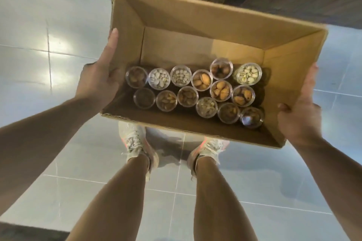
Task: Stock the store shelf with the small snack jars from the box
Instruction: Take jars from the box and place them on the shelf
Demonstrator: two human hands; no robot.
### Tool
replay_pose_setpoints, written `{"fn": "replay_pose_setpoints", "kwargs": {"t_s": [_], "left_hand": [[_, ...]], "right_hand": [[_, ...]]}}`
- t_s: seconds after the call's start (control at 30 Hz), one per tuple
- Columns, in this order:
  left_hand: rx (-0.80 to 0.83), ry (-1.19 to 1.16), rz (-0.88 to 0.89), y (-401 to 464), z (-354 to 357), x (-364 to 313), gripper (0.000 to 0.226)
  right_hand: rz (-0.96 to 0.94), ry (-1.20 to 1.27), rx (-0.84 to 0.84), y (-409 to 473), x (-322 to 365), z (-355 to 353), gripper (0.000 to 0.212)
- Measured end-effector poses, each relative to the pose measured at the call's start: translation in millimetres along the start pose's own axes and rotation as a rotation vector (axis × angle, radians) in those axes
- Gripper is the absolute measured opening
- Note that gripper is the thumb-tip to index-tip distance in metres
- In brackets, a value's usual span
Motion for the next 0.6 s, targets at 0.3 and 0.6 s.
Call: {"fn": "replay_pose_setpoints", "kwargs": {"t_s": [0.3, 0.6], "left_hand": [[-0.043, -0.028, 0.003, 33.9, 41.0, 7.3, 0.081], [-0.049, -0.075, -0.042, 34.6, 54.4, 12.8, 0.089]], "right_hand": [[-0.047, 0.020, 0.040, 43.9, 6.6, 15.4, 0.099], [-0.036, -0.046, 0.049, 61.6, -2.3, 22.2, 0.106]]}}
Point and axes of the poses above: each hand's wrist, its own y-axis towards the middle knuckle, its own z-axis out of the palm, x = y × z, the point moved 6 cm from there along y, towards the middle knuckle, and after that the axes turned 8 degrees about x, right-handed, at the moved point
